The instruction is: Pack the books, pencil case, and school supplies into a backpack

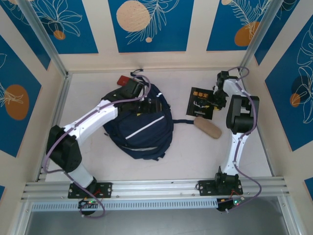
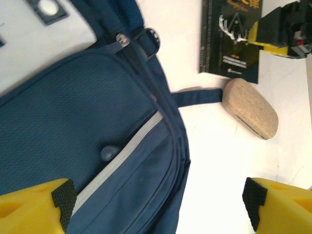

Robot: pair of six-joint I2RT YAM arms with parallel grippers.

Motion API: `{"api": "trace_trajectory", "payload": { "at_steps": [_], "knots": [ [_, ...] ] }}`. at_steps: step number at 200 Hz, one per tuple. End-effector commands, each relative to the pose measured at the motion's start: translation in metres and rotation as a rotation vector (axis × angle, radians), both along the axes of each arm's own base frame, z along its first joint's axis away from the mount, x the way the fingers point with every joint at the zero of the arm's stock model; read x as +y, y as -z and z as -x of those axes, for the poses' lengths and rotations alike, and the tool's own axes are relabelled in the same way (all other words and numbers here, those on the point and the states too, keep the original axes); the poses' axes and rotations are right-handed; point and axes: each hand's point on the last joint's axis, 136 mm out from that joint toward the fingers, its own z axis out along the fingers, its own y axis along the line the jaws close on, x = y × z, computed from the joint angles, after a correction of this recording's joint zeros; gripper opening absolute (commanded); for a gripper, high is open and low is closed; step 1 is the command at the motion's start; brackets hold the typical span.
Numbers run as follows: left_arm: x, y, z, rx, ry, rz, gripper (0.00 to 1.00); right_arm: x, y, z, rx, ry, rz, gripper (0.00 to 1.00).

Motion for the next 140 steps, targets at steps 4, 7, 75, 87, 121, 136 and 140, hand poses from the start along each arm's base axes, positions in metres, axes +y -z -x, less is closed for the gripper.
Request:
{"api": "trace_trajectory", "payload": {
  "at_steps": [4, 7, 75, 87, 121, 136, 140],
  "knots": [
    [-0.038, -0.006, -0.003, 0.008, 0.058, 0.048, 0.86, 0.046, 0.023, 0.023, 0.080, -0.246, -0.026, 0.42],
    [-0.042, -0.004, -0.004, 0.012, 0.062, 0.047, 0.86, 0.048, 0.024, 0.024, 0.081, -0.260, -0.025, 0.42],
    [-0.113, 0.044, -0.036, 0.041, 0.019, -0.023, 0.73, 0.066, 0.029, 0.040, 0.102, -0.343, -0.020, 0.40],
    [-0.127, 0.052, -0.040, 0.044, 0.017, -0.011, 0.70, 0.068, 0.023, 0.038, 0.077, -0.322, -0.057, 0.41],
    [-0.152, 0.078, -0.051, 0.038, -0.019, -0.070, 0.60, 0.079, 0.009, 0.032, 0.035, -0.284, -0.149, 0.42],
    [-0.150, 0.094, -0.054, 0.043, -0.091, -0.121, 0.51, 0.081, 0.007, 0.031, 0.034, -0.278, -0.161, 0.43],
    [-0.150, 0.098, -0.055, 0.042, -0.113, -0.128, 0.51, 0.081, 0.007, 0.031, 0.034, -0.275, -0.162, 0.43]
  ]
}}
